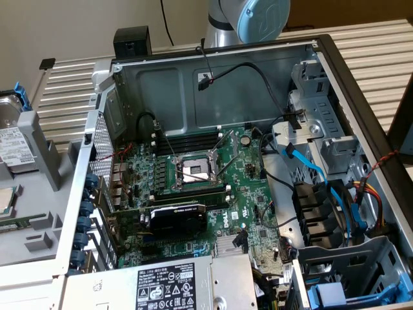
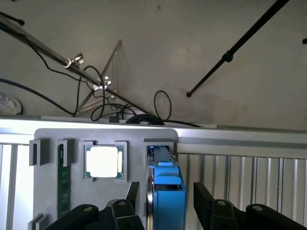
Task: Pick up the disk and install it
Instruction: 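Pick up the disk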
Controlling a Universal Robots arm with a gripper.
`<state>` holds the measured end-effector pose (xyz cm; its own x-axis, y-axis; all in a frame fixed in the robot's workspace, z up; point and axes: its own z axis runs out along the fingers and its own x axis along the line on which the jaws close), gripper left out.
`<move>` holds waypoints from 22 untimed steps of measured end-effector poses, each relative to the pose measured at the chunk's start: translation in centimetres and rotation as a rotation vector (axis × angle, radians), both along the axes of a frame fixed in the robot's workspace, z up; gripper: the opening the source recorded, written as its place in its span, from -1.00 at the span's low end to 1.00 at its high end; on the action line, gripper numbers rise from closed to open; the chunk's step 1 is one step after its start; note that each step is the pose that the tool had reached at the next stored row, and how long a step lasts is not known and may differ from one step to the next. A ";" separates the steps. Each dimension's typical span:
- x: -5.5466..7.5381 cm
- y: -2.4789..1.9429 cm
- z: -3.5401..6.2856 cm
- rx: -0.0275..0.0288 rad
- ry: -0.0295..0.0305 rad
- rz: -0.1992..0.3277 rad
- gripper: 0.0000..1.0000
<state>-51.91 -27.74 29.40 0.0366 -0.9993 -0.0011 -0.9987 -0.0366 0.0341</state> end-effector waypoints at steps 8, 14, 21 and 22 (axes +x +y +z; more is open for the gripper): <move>0.0 0.00 -0.05 0.0000 0.0000 0.000 -0.25; 0.0 0.00 -0.06 0.0000 0.0000 0.000 -0.25; 0.0 -0.11 0.10 0.0000 -0.0004 0.000 -0.25; 0.0 -0.14 0.20 -0.0003 -0.0001 0.000 -0.25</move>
